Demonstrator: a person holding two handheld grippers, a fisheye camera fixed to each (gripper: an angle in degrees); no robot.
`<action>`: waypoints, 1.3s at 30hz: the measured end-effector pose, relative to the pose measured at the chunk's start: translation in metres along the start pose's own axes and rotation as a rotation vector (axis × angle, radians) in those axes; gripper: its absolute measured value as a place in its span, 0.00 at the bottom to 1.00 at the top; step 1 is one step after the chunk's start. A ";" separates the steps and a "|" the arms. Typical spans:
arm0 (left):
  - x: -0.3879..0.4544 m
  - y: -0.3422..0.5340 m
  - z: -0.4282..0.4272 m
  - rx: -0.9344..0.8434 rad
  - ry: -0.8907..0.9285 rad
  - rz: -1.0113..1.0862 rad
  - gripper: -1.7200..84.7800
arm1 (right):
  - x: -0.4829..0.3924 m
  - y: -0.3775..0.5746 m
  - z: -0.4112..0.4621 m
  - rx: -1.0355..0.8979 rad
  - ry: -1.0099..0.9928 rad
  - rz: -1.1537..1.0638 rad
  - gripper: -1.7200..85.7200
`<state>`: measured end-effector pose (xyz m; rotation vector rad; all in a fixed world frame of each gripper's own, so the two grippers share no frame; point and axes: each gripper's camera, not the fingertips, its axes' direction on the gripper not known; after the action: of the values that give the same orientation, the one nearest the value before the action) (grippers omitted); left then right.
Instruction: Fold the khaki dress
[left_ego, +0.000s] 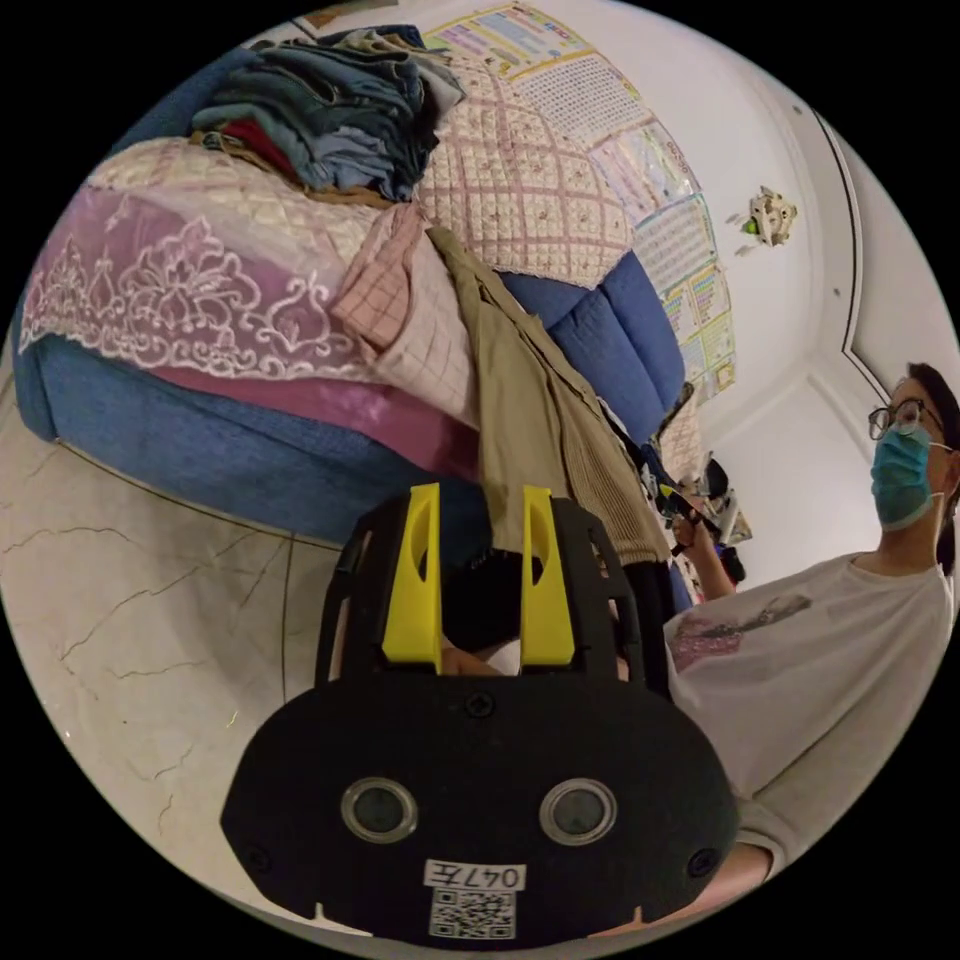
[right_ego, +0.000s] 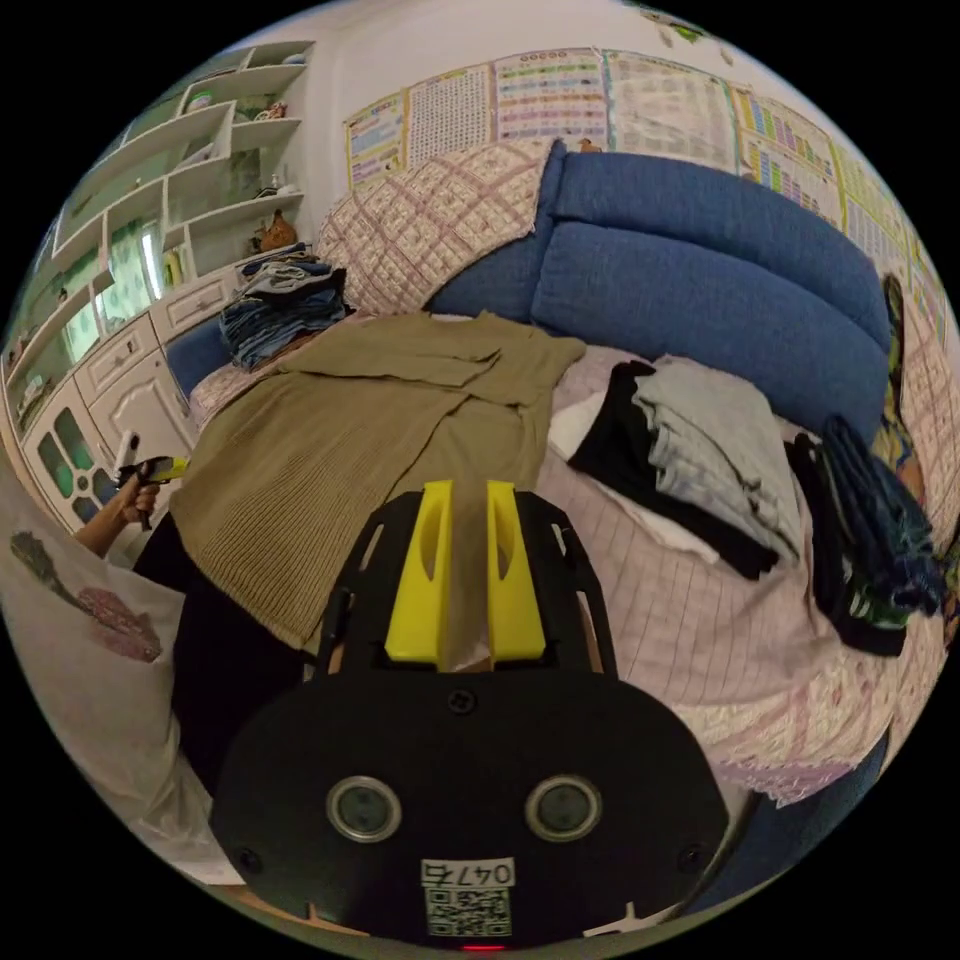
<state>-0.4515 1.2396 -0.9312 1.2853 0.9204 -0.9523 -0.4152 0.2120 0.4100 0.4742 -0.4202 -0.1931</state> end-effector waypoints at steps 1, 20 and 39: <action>0.004 0.001 -0.003 -0.009 0.046 0.012 0.15 | 0.011 0.021 -0.006 -0.014 -0.017 0.048 0.08; 0.107 0.069 -0.056 -0.057 0.191 0.122 0.01 | 0.123 0.281 0.020 -0.118 -0.465 0.350 0.05; 0.249 0.111 -0.131 0.233 0.420 0.356 0.01 | 0.195 0.295 -0.068 0.258 -0.630 0.077 0.02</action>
<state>-0.2644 1.3615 -1.1352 1.8229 0.8696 -0.5264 -0.1861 0.4433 0.5639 0.6468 -1.0871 -0.2127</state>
